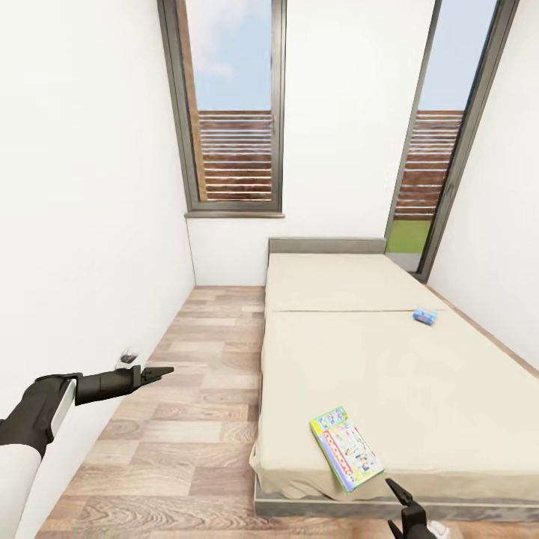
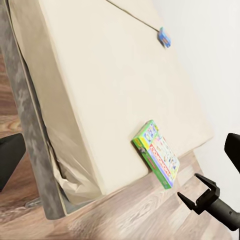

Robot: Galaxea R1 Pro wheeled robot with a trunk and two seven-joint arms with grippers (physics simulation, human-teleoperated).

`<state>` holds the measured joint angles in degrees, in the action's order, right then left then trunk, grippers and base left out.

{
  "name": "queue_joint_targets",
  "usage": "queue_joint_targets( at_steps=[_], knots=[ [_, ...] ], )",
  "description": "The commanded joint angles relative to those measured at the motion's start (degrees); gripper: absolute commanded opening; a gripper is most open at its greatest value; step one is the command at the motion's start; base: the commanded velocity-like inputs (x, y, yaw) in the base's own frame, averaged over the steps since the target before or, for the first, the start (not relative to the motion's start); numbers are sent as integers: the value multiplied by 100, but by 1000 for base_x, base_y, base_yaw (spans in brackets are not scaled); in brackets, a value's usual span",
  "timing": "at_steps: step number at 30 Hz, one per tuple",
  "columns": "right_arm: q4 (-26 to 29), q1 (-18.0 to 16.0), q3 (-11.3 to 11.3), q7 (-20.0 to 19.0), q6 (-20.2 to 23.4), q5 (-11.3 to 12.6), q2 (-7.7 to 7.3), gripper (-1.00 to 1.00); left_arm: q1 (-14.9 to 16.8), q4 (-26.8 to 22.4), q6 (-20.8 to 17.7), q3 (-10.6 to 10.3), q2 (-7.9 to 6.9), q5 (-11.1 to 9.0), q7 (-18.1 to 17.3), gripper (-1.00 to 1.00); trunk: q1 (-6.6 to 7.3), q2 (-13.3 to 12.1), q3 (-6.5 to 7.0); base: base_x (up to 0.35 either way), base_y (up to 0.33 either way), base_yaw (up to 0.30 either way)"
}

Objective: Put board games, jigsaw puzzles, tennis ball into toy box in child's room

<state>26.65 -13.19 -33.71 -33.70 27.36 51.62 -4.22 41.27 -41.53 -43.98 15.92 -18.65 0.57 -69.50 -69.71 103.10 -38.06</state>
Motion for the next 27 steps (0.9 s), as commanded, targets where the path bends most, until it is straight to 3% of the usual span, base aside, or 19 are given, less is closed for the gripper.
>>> queue_joint_targets(
  at_steps=[1, 5, 27],
  knots=[
    [-2, -4, -23, -5, 48, 31, 3, 100, 6, 0, -65, 10, 1, 7, -25, 100, -22, 44, -24, 0, 0, 0],
    [-2, -1, -22, -5, 49, 31, 8, 100, 5, -2, -78, 7, -3, -7, -32, 100, -110, 205, -96, 0, 0, 0],
    [-2, -5, -13, -5, 65, 32, 19, 100, 4, -4, -43, 46, -30, -53, -53, 100, -110, 205, -96, 28, 37, 0]
  ],
)
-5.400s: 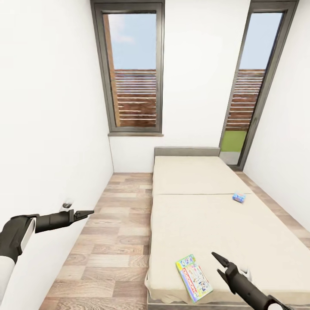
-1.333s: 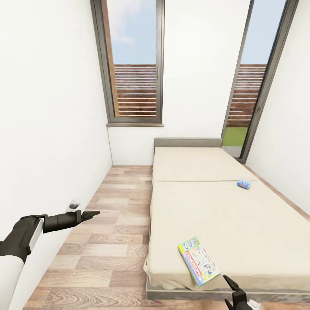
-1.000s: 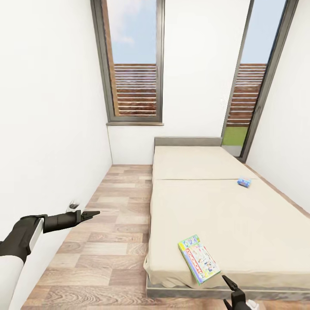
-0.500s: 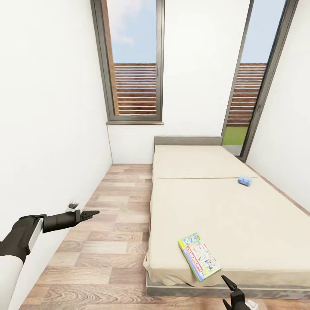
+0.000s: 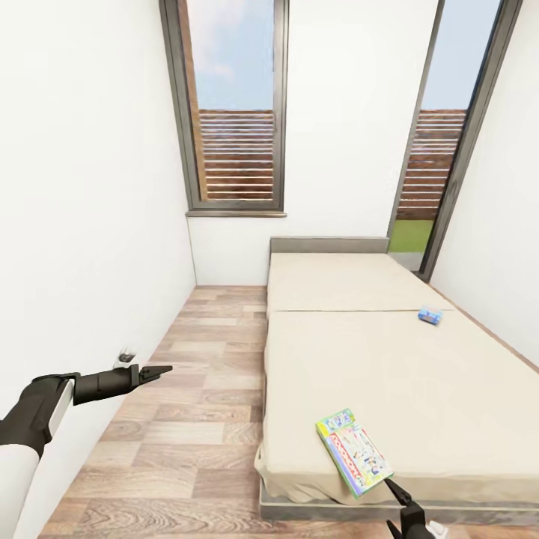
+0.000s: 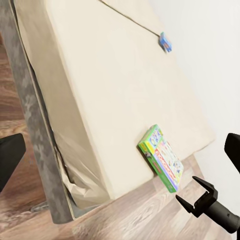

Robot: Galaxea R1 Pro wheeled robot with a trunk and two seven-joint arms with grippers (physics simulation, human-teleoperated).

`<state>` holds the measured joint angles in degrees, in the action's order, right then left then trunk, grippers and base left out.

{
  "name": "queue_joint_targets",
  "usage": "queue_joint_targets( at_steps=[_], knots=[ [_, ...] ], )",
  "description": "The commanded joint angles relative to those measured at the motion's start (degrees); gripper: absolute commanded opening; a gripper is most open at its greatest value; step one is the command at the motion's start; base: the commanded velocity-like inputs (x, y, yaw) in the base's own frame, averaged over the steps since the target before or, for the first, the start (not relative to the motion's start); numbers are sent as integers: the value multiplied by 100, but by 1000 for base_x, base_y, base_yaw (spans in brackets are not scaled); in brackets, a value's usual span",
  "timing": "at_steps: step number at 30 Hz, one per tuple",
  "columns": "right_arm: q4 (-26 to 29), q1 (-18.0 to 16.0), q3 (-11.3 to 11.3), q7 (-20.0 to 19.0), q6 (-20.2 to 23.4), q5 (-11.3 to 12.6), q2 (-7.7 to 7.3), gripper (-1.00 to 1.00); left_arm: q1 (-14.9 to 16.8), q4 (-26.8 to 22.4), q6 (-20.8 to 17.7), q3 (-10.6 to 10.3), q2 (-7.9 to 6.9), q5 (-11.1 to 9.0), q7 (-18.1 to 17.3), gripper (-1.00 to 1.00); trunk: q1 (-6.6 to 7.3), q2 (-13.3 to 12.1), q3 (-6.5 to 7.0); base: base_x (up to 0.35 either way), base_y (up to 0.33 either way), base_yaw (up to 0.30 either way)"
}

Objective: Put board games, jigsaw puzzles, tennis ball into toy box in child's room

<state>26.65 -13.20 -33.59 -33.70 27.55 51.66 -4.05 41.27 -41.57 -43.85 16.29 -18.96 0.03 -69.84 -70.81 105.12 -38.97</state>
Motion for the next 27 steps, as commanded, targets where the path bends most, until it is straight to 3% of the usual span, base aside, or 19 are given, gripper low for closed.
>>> queue_joint_targets(
  at_steps=[1, 27],
  knots=[
    [-2, -6, -25, -5, 48, 28, 1, 100, 4, 0, -52, 9, 0, 0, -20, 100, 0, 3, -6, 29, 37, 0],
    [-2, -7, -24, -5, 49, 19, 1, 100, 4, 0, -45, -25, 30, 6, -9, 100, 0, 3, -6, 30, 64, 0]
  ],
)
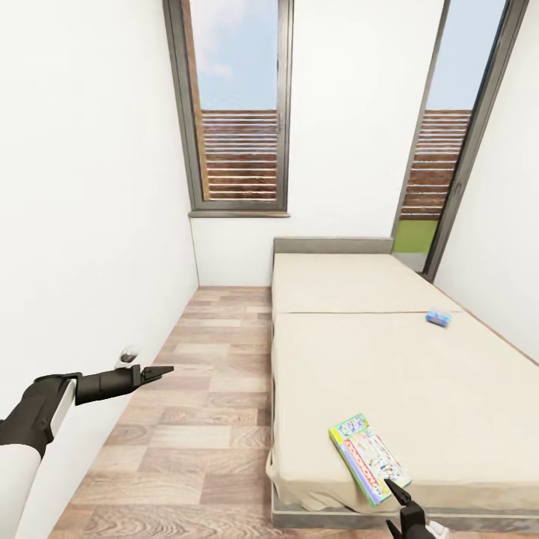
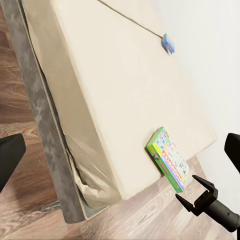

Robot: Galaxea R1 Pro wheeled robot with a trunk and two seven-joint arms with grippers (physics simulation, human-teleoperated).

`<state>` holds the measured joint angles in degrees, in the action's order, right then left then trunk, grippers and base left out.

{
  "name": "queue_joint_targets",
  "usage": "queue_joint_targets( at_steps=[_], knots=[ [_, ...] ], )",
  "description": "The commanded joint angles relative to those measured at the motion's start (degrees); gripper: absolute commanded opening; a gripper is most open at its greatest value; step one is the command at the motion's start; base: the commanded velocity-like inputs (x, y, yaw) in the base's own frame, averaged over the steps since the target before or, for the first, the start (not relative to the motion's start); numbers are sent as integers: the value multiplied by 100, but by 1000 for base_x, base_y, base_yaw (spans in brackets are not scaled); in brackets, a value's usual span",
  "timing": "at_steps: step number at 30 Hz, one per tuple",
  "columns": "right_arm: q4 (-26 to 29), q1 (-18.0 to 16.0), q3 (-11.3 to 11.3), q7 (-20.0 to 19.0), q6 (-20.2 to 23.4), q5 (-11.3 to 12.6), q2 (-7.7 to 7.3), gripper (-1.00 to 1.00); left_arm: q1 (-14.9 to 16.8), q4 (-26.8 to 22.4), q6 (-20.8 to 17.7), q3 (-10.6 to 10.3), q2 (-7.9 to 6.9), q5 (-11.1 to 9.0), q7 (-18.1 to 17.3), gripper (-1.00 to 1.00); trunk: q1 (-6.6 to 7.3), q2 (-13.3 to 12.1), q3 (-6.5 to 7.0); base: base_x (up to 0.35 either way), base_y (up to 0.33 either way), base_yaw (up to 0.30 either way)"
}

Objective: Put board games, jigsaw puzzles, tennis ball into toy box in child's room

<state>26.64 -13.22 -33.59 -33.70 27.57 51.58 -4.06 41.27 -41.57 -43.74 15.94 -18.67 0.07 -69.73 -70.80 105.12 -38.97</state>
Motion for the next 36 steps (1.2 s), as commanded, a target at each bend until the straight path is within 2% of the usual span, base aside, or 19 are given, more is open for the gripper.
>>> queue_joint_targets(
  at_steps=[1, 28, 29, 36],
  knots=[
    [-1, -5, -25, -5, 47, 28, 2, 100, 4, 0, -56, 8, 2, 1, -21, 100, -2, 2, -6, 183, 66, 0],
    [-1, -1, -25, -5, 34, 28, 2, 100, 4, 0, -47, 5, 4, 1, -23, 100, -2, 2, -6, 59, 6, 0],
    [-1, -2, -25, -5, 31, 28, 2, -100, 4, 0, -47, 5, 4, 1, -23, 100, -2, 2, -6, 9, 0, 0],
    [7, -1, -25, -6, 30, 17, 2, -100, 4, 0, -47, 8, 4, 1, -23, 100, -2, 2, -6, 3, 0, 0]
  ],
)
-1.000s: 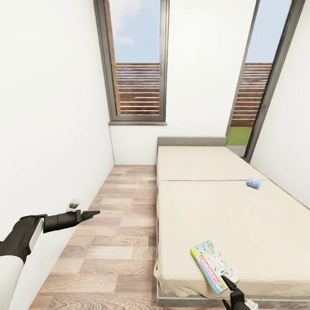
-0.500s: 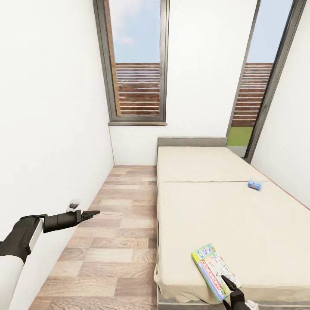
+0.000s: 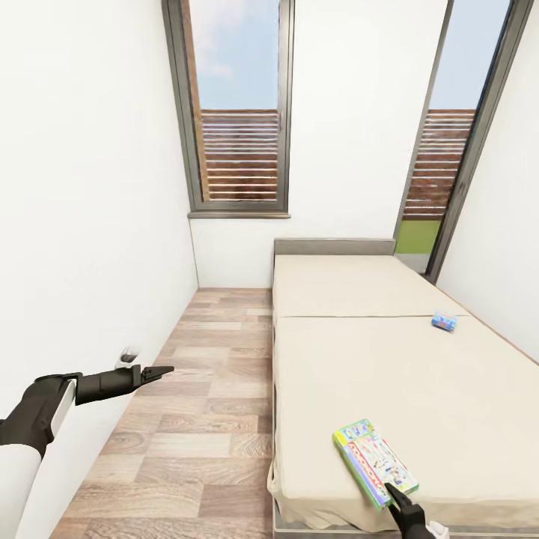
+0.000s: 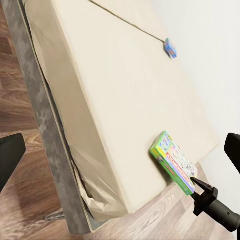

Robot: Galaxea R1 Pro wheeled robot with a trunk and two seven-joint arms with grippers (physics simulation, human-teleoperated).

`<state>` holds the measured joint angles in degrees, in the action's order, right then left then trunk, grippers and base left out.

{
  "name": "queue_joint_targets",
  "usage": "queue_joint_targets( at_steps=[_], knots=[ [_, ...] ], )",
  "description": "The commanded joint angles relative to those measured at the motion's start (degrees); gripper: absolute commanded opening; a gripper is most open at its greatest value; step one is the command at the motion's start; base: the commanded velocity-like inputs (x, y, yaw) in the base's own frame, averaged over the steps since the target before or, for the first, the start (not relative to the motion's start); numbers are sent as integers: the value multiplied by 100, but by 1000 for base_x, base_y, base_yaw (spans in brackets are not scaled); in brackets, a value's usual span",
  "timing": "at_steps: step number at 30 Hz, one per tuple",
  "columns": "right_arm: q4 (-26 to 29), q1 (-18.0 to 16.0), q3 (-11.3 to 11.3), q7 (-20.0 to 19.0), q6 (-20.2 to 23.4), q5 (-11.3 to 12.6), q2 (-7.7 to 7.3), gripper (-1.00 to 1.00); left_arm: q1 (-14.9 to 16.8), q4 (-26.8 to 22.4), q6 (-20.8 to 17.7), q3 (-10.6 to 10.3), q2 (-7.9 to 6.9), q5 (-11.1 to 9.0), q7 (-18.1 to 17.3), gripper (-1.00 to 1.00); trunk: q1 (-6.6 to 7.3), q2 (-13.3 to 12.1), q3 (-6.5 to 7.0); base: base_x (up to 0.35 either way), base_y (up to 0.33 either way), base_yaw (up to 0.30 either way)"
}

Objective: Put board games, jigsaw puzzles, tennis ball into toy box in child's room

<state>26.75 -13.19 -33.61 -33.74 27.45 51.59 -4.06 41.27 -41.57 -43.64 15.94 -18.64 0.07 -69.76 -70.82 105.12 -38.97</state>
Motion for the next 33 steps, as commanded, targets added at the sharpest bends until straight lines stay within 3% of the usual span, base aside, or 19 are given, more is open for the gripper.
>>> queue_joint_targets(
  at_steps=[1, 11, 24, 27, 31, 33],
  knots=[
    [-4, -4, -22, -5, 45, 16, 1, -100, 4, 0, -57, 8, 1, 1, -20, 100, 1, 3, -6, 0, 0, 0],
    [-5, -2, -22, -1, 50, 24, 1, -100, 5, 0, -88, 30, -4, 1, -28, 100, 1, 3, -6, 0, 0, 0],
    [57, -1, 4, -36, 83, 20, -13, -100, 4, 0, -110, 15, 1, 1, -29, 100, 286, -519, 228, 0, 0, 0],
    [189, -3, 208, -42, 86, 9, -43, -100, 4, 0, -110, 15, 1, 1, -29, 100, 352, -639, 282, 0, 0, 0],
    [877, 0, 964, -61, 142, 14, -54, -100, 4, 0, -110, 10, 1, 1, -29, 100, 440, -800, 353, 0, 0, 0],
    [1208, -1, 1226, -41, 220, 17, -26, -100, 4, 0, -107, 8, 1, 1, -29, 100, 484, -880, 389, 0, 0, 0]
  ],
)
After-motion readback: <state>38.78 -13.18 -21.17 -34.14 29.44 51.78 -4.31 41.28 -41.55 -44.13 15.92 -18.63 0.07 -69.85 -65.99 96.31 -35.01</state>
